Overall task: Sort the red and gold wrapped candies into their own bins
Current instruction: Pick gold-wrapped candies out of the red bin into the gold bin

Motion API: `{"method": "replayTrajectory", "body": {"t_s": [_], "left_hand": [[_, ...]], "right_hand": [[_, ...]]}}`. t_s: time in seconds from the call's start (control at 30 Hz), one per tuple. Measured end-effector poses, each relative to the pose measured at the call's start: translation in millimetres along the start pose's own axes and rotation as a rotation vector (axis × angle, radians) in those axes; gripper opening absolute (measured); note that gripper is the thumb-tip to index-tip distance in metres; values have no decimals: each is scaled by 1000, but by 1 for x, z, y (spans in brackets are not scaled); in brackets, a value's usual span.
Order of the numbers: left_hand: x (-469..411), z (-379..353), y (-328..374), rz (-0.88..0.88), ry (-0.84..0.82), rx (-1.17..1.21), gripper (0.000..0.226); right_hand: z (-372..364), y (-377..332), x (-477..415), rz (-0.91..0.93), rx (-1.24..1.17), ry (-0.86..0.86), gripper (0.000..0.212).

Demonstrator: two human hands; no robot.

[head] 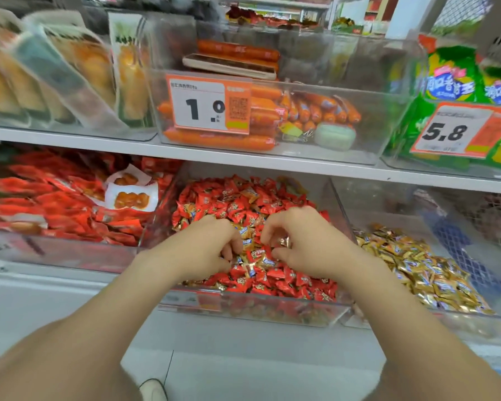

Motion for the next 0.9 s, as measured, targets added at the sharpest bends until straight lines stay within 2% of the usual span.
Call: {"method": "replayTrajectory", "body": {"t_s": [0.1, 0.2, 0.33, 0.53, 0.57, 0.73, 0.8, 0.9], "left_hand": [[2, 4, 3, 3, 46, 1, 30], [4, 7, 0, -19, 91, 70, 39], [2, 2, 0, -5, 17, 63, 33], [-10, -11, -7, 26, -127, -16, 21], [-10, -13, -8, 24, -144, -13, 23], [-12, -13, -15, -30, -102, -40, 63], [-14, -14, -17, -40, -103, -70, 66], [-17, -15, -15, -50, -80, -84, 66]], "right_hand": [[-18, -14, -5, 46, -23, -107, 30], [-23, -13, -9, 40, -19, -105, 32], [-25, -8, -11, 50, -32, -162, 29], [-32, -16, -16, 45, -22, -141, 20], [-30, -14, -16, 34, -37, -135, 18], [-15, 3, -10, -7, -197, -81, 16], [-12, 6, -7, 5, -189, -29, 11], [-6, 9, -2, -10, -290, 39, 23]]}}
Point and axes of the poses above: each hand's wrist, its own x-axis away from the middle knuckle, its own z-axis out of the back of the hand, y = z × x, the point moved 4 cm from there along -x, towards the middle knuckle, and after that the axes turned 11 degrees about -y, right-handed, at the moved point
